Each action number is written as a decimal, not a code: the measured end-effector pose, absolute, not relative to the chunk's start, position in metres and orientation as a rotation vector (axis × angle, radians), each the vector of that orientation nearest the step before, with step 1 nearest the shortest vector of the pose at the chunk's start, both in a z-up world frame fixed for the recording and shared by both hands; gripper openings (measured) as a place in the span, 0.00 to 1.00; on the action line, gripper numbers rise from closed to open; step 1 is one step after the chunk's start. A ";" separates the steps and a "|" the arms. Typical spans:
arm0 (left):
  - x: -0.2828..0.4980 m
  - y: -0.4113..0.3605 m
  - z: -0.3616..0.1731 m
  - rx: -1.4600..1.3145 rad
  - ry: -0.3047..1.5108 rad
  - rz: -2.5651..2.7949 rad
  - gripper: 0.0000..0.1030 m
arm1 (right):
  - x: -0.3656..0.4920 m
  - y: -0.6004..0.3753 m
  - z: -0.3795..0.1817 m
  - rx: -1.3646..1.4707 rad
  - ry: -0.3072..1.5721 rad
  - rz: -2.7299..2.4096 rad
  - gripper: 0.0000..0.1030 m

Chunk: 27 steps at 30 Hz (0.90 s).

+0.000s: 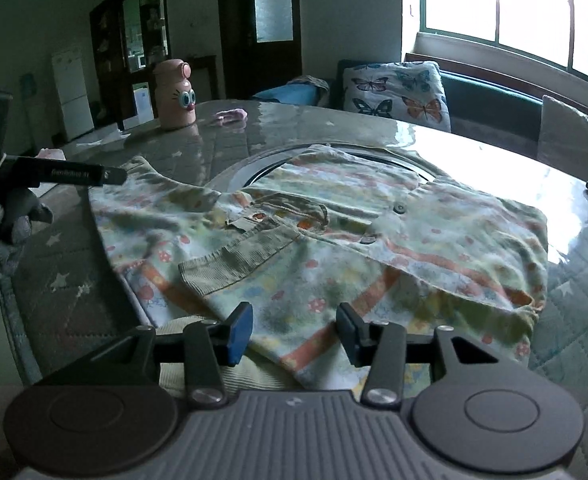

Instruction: Fold clothes

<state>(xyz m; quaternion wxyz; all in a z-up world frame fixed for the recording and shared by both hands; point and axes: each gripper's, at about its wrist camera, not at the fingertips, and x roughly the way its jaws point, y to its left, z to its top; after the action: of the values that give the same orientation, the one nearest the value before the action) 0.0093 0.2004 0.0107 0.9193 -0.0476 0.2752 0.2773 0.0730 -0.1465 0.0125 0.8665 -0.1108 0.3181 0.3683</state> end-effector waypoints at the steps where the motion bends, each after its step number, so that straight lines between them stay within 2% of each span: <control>1: 0.008 0.208 0.010 -0.121 0.568 0.589 0.94 | 0.072 -0.147 0.012 -0.230 0.667 0.771 0.45; 8: 0.006 0.253 -0.001 -0.232 0.598 0.685 0.71 | 0.070 -0.149 0.014 -0.216 0.670 0.771 0.46; 9: 0.006 0.258 -0.003 -0.245 0.605 0.690 0.64 | 0.070 -0.149 0.014 -0.211 0.671 0.771 0.46; 13: 0.006 0.263 -0.008 -0.245 0.615 0.680 0.54 | 0.070 -0.151 0.015 -0.194 0.676 0.768 0.46; 15: 0.006 0.262 -0.008 -0.239 0.607 0.658 0.33 | 0.069 -0.151 0.015 -0.189 0.678 0.765 0.46; 18: 0.008 0.258 -0.005 -0.262 0.600 0.617 0.12 | 0.069 -0.152 0.015 -0.181 0.680 0.764 0.46; 21: 0.007 0.248 0.004 -0.280 0.573 0.562 0.07 | 0.068 -0.154 0.017 -0.173 0.677 0.761 0.46; 27: 0.005 0.200 0.041 -0.273 0.495 0.366 0.07 | 0.069 -0.164 0.020 -0.130 0.675 0.739 0.46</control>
<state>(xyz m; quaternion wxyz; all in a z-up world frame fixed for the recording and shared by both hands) 0.0054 0.2003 0.0412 0.9439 -0.1339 0.2426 0.1796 0.0693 -0.1642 0.0197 0.8753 -0.0622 0.3233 0.3542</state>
